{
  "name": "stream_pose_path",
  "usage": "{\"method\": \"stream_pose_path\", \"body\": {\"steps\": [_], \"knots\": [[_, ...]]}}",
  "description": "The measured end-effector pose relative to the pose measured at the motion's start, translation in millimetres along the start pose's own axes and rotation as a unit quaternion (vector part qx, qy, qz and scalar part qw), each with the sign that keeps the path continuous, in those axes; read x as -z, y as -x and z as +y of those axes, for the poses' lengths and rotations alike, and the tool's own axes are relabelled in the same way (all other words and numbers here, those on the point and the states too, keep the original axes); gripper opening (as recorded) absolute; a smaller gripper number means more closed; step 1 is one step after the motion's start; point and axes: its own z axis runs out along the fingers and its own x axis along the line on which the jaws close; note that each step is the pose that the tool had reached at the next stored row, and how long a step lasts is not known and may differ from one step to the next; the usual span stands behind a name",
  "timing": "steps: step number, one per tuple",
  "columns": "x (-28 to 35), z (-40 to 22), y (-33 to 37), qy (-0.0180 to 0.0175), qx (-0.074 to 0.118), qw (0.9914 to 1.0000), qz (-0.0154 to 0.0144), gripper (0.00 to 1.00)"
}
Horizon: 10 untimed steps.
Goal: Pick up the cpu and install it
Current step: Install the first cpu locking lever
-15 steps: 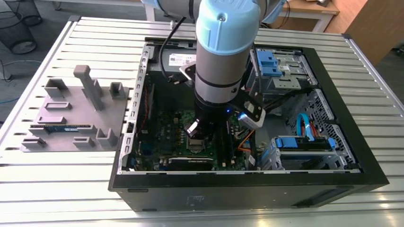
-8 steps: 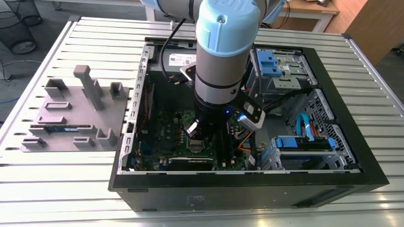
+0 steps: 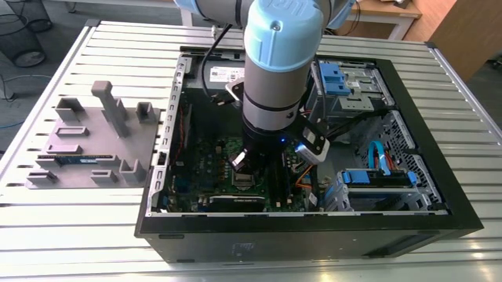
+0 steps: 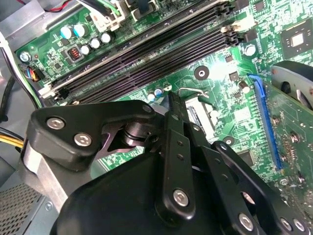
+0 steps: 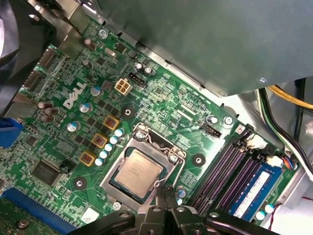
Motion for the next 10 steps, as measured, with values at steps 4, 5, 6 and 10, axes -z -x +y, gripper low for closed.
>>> {"method": "stream_pose_path", "body": {"steps": [4, 5, 6, 10], "knots": [[-0.6, -0.8, 0.5, -0.0001, -0.004, 0.99999, 0.0, 0.11], [-0.7, -1.0, 0.4, -0.0001, -0.004, 0.99999, -0.0001, 0.11], [-0.7, -1.4, 0.2, -0.0001, -0.005, 0.99999, -0.0001, 0.11], [-0.7, -3.2, -1.0, -0.0002, -0.006, 0.99998, 0.0, 0.11]]}}
